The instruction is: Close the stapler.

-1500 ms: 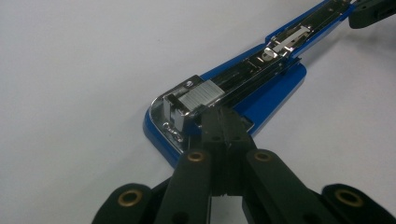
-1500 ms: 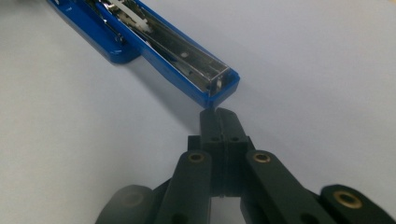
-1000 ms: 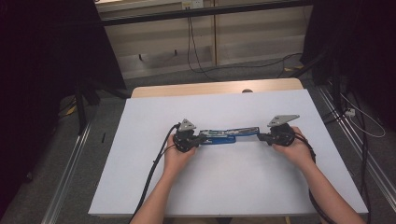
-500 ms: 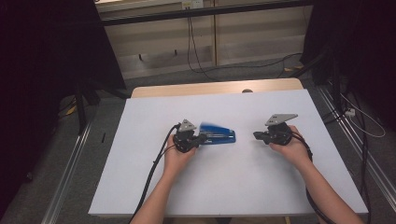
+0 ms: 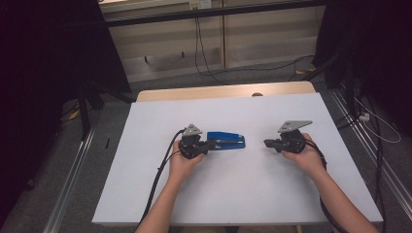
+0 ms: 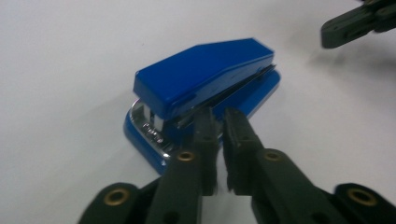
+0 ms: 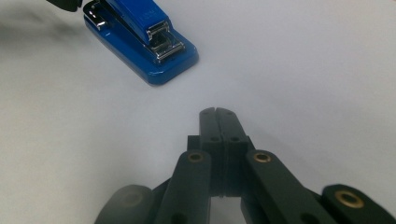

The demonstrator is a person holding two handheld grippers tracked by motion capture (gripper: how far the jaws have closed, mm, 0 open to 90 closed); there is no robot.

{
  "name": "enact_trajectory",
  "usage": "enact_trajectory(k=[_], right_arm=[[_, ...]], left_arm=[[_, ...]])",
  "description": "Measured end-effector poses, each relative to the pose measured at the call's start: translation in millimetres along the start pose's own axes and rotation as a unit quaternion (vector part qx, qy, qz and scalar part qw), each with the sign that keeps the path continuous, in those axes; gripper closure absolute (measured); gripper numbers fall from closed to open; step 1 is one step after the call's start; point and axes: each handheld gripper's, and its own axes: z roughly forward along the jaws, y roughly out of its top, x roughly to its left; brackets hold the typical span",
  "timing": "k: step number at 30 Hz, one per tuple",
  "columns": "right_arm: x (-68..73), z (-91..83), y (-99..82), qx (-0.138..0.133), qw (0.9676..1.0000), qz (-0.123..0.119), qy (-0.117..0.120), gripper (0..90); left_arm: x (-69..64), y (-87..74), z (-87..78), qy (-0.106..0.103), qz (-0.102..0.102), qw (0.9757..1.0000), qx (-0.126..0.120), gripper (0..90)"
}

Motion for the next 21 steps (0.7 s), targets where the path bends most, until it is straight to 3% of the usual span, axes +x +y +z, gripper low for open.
enact_trajectory(k=[2, 8, 10, 15, 21], right_arm=[[0.2, -1.8, -1.6, -0.001, 1.0000, 0.001, 0.001, 90.0], [5.1, -10.6, -3.4, -0.015, 0.9998, 0.010, 0.013, 87.5], [6.9, -14.3, -3.9, -0.019, 0.9996, 0.014, 0.015, 85.3], [11.3, -21.1, -5.0, -0.034, 0.9989, 0.028, 0.017, 71.4], [20.2, -29.7, -8.0, -0.046, 0.9984, 0.031, 0.008, 51.3]], left_arm=[[-1.5, 0.5, -4.0, -0.006, -0.002, 1.0000, -0.007, 72.0], [-4.7, -1.0, -22.2, 0.010, 0.008, 0.9999, -0.006, 45.4], [-4.8, -2.8, -32.6, 0.011, 0.002, 0.9998, -0.018, 39.9], [-5.4, -6.8, -52.6, 0.024, 0.013, 0.9992, -0.029, 26.2], [-1.4, -9.9, -68.3, 0.031, 0.008, 0.9987, -0.039, 21.9]])
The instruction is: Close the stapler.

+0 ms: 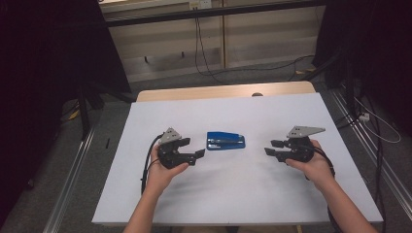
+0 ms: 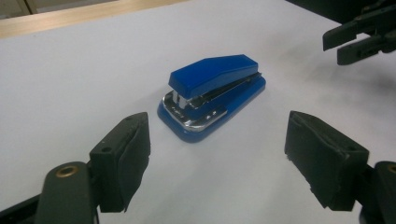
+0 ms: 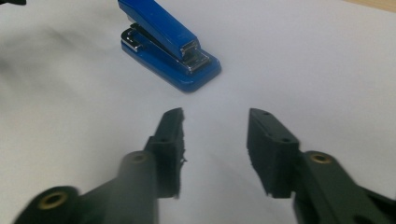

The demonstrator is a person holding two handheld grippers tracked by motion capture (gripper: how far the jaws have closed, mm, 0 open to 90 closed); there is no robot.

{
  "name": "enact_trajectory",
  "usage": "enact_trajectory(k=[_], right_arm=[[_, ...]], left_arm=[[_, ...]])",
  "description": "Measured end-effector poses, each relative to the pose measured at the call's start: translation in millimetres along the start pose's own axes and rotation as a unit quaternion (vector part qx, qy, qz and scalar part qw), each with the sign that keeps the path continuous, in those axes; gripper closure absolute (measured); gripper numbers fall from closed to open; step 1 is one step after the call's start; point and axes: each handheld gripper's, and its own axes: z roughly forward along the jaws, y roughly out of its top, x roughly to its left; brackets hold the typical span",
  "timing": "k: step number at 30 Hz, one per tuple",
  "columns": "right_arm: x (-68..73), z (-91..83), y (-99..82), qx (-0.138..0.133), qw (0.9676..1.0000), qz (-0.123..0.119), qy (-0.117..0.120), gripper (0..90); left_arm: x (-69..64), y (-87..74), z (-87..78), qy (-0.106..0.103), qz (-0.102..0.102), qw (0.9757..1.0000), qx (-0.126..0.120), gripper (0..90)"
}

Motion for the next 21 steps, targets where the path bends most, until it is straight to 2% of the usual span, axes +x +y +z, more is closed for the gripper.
enact_trajectory(k=[5, 8, 13, 17, 21], right_arm=[[7.2, -9.3, -7.3, -0.001, 1.0000, -0.003, -0.009, 39.9], [10.1, -15.0, -12.3, -0.001, 0.9999, -0.006, -0.010, 36.3], [12.8, -21.6, -20.2, -0.001, 0.9999, -0.007, -0.011, 31.9], [14.2, -24.7, -23.5, 0.000, 0.9999, -0.007, -0.014, 28.6], [16.1, -27.0, -26.1, 0.000, 0.9998, -0.007, -0.017, 25.4]], left_arm=[[1.1, -3.0, -3.5, 0.002, -0.002, 1.0000, 0.004, 18.6], [1.8, -3.9, -7.1, 0.006, 0.008, 0.9999, 0.009, 17.7], [3.9, -6.1, -16.6, 0.009, 0.001, 1.0000, 0.001, 16.9], [6.7, -11.1, -21.0, 0.017, 0.004, 0.9998, 0.004, 16.7], [8.4, -15.6, -23.9, 0.015, 0.007, 0.9999, 0.000, 16.2]])
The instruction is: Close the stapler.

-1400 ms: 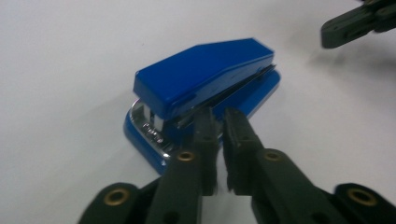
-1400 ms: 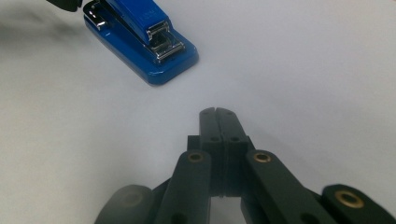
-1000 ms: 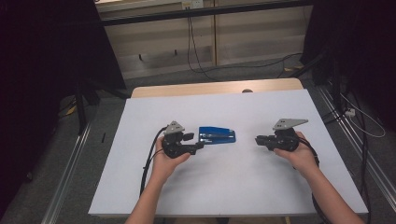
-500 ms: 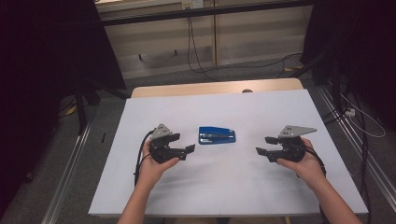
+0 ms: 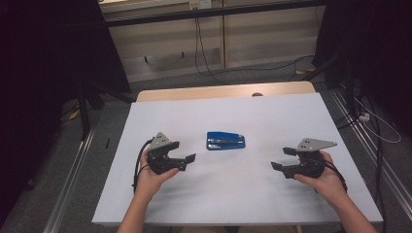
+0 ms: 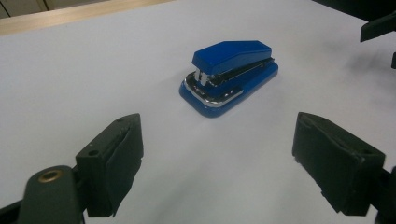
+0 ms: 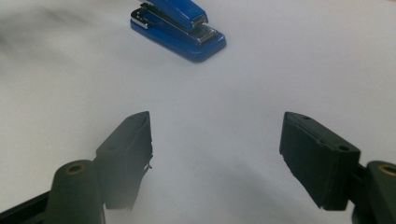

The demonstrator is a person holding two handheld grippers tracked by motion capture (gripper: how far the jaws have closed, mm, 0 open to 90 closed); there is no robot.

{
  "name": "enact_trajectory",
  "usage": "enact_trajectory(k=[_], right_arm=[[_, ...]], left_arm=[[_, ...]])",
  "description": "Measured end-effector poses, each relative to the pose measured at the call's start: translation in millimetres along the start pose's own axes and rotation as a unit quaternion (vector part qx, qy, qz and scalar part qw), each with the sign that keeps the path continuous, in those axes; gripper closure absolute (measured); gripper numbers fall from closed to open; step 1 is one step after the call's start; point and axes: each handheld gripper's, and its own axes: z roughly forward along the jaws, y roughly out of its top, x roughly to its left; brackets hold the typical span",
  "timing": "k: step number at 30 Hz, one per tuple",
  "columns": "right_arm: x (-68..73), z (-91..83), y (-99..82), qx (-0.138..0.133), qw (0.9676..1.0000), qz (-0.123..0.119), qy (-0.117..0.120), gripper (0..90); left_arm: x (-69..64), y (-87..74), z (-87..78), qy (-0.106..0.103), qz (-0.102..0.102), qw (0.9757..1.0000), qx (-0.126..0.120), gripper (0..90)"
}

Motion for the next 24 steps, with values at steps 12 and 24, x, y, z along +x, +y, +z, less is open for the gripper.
enact_trajectory(k=[12, 24], right_arm=[[6.8, -8.3, -8.1, 0.000, 1.0000, -0.004, -0.003, 20.9], [5.3, -18.1, -17.0, -0.001, 0.9999, 0.000, -0.014, 20.3]], left_arm=[[7.3, -10.6, -16.0, 0.012, -0.003, 0.9999, 0.003, 13.8], [10.3, -20.1, -33.1, 0.022, 0.003, 0.9997, 0.004, 12.6]])
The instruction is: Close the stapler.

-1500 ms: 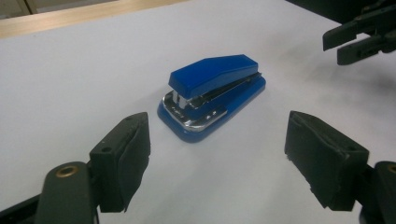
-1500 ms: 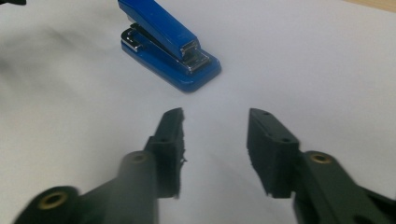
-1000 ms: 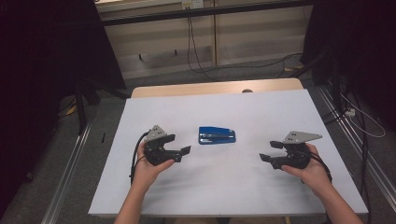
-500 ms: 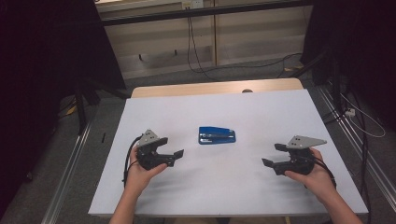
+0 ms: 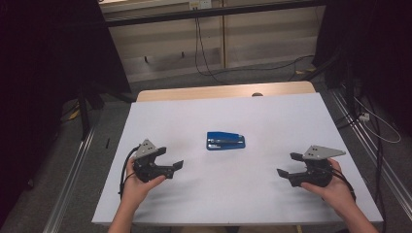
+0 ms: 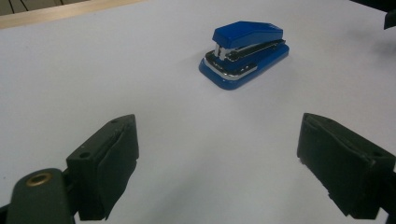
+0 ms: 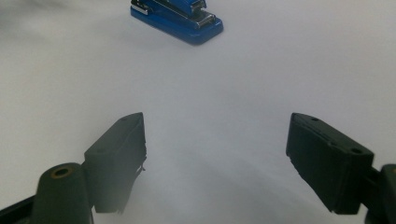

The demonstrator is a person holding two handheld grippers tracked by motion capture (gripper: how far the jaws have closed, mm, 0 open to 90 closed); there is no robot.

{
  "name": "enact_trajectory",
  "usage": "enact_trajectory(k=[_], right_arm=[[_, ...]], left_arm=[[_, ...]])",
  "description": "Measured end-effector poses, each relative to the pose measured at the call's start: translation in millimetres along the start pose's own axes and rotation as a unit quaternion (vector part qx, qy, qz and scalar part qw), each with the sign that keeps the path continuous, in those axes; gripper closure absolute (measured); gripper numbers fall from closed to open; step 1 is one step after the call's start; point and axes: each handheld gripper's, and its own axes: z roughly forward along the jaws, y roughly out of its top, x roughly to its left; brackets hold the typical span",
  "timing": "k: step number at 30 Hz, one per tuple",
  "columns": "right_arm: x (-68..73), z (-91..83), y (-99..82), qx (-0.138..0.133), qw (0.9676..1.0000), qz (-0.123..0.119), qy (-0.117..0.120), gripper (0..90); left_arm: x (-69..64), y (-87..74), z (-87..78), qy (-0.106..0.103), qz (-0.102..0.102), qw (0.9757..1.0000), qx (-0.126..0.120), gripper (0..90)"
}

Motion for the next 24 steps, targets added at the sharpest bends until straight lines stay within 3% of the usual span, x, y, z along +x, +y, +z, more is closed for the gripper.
enact_trajectory(k=[7, 24], right_arm=[[-0.8, -4.4, -4.4, -0.002, 1.0000, 0.004, -0.005, 18.0], [1.1, -4.9, -4.0, -0.005, 1.0000, -0.002, -0.003, 17.1]], left_arm=[[2.2, -5.6, -6.0, 0.002, 0.003, 1.0000, 0.003, 11.9], [12.2, -22.0, -19.7, 0.008, -0.017, 0.9997, 0.014, 11.0]])
